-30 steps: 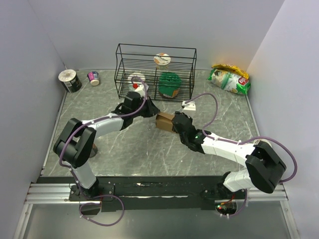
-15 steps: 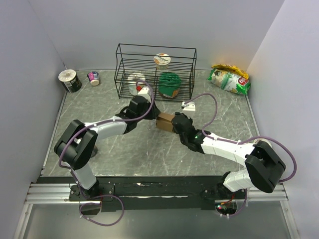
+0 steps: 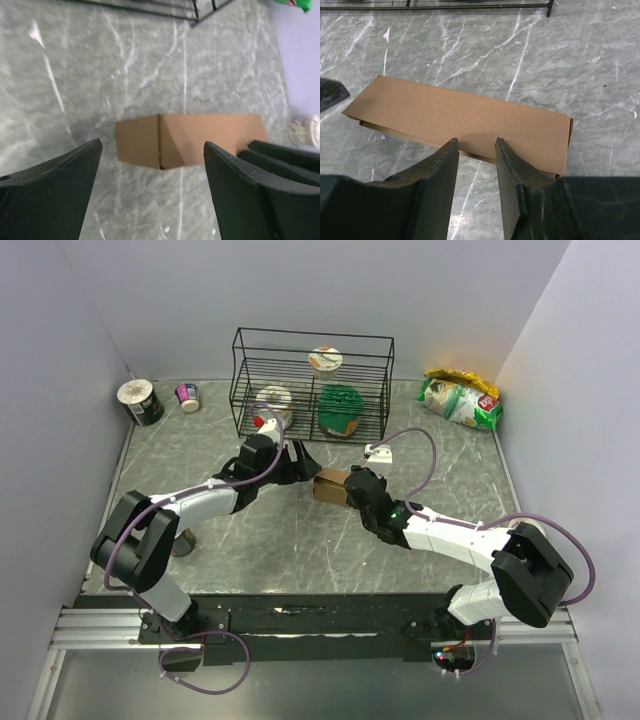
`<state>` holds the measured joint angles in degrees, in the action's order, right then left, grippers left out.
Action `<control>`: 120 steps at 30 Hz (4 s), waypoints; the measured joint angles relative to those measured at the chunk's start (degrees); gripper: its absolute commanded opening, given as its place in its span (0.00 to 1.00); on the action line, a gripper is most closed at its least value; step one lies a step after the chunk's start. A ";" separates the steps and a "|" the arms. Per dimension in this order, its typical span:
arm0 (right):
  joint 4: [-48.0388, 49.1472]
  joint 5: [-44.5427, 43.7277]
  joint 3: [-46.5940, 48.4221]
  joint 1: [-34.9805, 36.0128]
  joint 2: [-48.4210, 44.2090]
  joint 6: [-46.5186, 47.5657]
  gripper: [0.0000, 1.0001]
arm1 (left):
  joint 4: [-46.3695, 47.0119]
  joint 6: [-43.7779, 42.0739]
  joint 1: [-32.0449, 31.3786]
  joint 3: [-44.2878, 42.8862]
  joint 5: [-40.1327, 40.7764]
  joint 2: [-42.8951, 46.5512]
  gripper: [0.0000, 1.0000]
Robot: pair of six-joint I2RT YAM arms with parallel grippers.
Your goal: Fold the paper box
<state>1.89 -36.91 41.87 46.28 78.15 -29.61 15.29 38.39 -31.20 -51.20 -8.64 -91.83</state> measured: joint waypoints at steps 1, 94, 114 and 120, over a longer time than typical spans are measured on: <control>-0.02 0.00 0.00 0.00 0.00 0.00 0.43 | 0.94 0.55 0.13 0.81 -1.14 0.00 0.83; -5.29 1.62 -0.63 0.39 -2.71 0.98 0.49 | 38.91 10.34 -2.12 14.82 -0.50 -10.05 0.01; -9.92 30.82 -2.47 -21.20 -21.27 2.47 0.77 | 28.06 4.35 -3.80 9.81 2.14 -8.11 0.01; -6.36 44.50 -9.03 -32.39 -19.63 -1.01 0.72 | 26.27 3.98 -4.00 9.18 2.54 -7.74 0.01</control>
<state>-4.47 7.60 32.84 13.89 58.52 -30.61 41.56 42.37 -35.20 -42.02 -6.11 -99.57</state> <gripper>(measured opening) 0.752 0.226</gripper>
